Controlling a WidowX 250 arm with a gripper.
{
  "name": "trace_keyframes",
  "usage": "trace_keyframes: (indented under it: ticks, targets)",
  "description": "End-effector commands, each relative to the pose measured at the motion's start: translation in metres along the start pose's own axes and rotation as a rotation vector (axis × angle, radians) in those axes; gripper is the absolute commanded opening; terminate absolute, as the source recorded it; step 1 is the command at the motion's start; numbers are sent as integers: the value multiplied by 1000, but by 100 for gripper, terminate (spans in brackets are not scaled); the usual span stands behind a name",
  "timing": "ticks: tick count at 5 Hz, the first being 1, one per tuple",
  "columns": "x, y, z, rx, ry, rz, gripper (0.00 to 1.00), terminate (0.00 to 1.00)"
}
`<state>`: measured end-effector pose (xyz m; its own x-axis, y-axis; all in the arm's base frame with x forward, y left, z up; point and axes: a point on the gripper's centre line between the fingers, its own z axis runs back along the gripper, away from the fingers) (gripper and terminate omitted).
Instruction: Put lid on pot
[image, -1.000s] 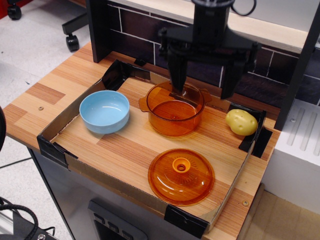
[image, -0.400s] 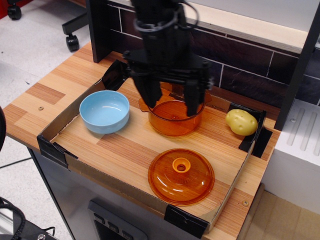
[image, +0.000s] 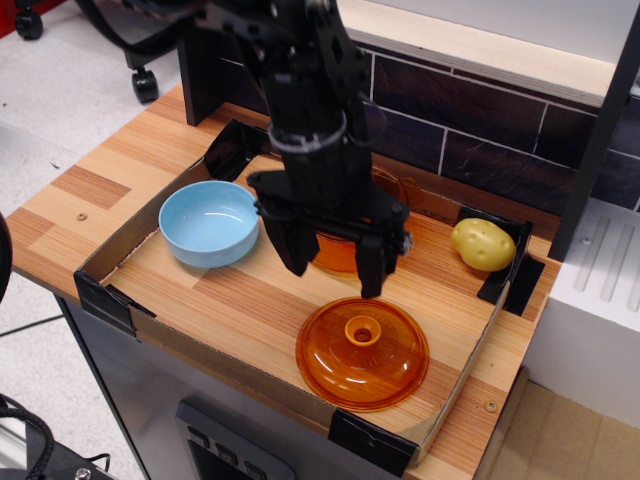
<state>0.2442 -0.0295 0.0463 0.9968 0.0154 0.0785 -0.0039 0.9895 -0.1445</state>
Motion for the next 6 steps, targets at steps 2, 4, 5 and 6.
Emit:
trace_keyframes:
  ticks: [2,4,5,6]
  targets:
    - [-5,-24,-21,-33,-14,-66,100,0]
    - [-12,-29,-27,-38,5,-56,100,0]
    - [-14,-28,-30,-22,6,-69,0,0]
    - [-1,-21,-20,-25,6,-52,0,0]
